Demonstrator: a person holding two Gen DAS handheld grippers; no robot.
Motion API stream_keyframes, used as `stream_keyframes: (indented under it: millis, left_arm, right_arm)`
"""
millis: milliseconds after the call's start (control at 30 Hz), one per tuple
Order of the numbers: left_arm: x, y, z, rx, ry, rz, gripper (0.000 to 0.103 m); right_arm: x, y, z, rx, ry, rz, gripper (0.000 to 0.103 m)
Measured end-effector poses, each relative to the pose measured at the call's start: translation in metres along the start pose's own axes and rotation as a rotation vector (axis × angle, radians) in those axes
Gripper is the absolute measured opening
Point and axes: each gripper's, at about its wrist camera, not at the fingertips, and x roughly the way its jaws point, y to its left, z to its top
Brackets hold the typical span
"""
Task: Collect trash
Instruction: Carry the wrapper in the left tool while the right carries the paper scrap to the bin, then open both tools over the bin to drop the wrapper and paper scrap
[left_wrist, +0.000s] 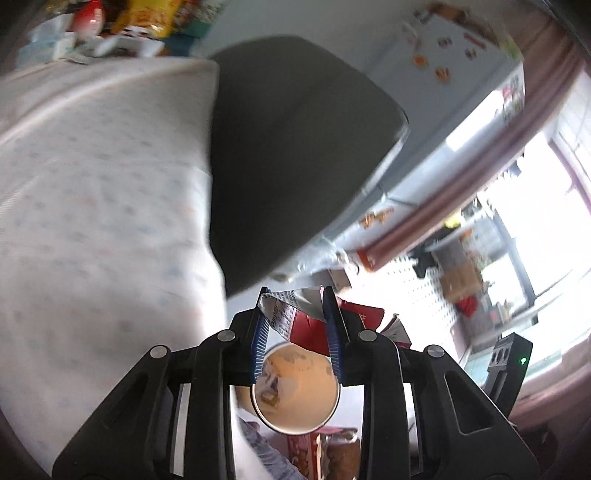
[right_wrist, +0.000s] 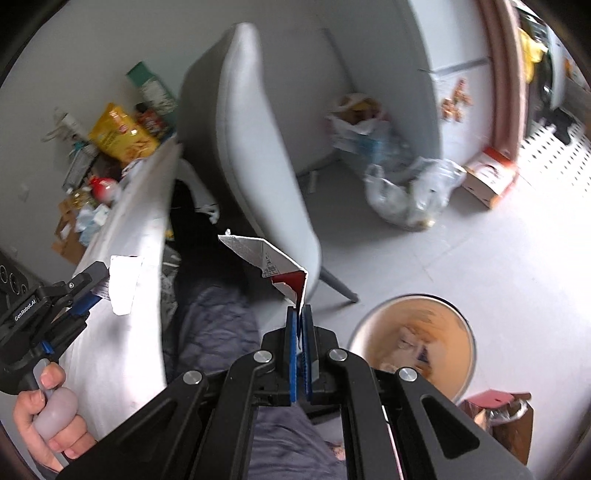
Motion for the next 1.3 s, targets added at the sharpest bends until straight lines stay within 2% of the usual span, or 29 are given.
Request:
stream_keyframes:
  millis: [267, 600, 633, 667, 700, 833, 1033, 1100, 1133, 1167, 1300]
  left_arm:
    - [0.046, -0.039, -0.024, 0.084, 0.094, 0.007, 0.028]
    - [0.073, -0.049, -0.036, 0.115, 0.15, 0.043, 0.028]
    - [0.075, -0.051, -0.036, 0.119, 0.154, 0.046, 0.028]
    - [0.077, -0.052, -0.037, 0.122, 0.157, 0.048, 0.028]
    - [0.079, -0.053, -0.037, 0.124, 0.163, 0.048, 0.028]
    - [0.082, -0.056, -0.042, 0.138, 0.185, 0.042, 0.028]
    - [0.097, -0.071, -0.052, 0.161, 0.239, 0.014, 0.03]
    - [0.102, -0.075, -0.056, 0.165, 0.259, -0.003, 0.04]
    - [0.105, -0.078, -0.058, 0.163, 0.269, -0.017, 0.062]
    - [0.107, -0.082, -0.059, 0.161, 0.27, -0.029, 0.078]
    - [0.102, -0.083, -0.058, 0.171, 0.255, -0.045, 0.085]
  right_arm:
    - [-0.009, -0.053, -0.017, 0.08, 0.005, -0.057, 0.004]
    - [0.021, -0.1, -0.035, 0.175, 0.096, -0.082, 0.009]
    - [0.021, -0.102, -0.035, 0.181, 0.096, -0.083, 0.017]
    - [0.02, -0.105, -0.036, 0.19, 0.089, -0.083, 0.035]
    - [0.017, -0.105, -0.036, 0.196, 0.077, -0.085, 0.04]
    - [-0.003, -0.115, -0.03, 0.209, 0.024, -0.093, 0.042]
    - [-0.031, -0.129, -0.022, 0.226, -0.04, -0.111, 0.05]
    - [-0.038, -0.134, -0.02, 0.237, -0.059, -0.116, 0.053]
    - [-0.042, -0.136, -0.019, 0.242, -0.069, -0.12, 0.054]
    - [-0.045, -0.138, -0.019, 0.245, -0.076, -0.124, 0.054]
    - [-0.05, -0.141, -0.019, 0.253, -0.088, -0.126, 0.054]
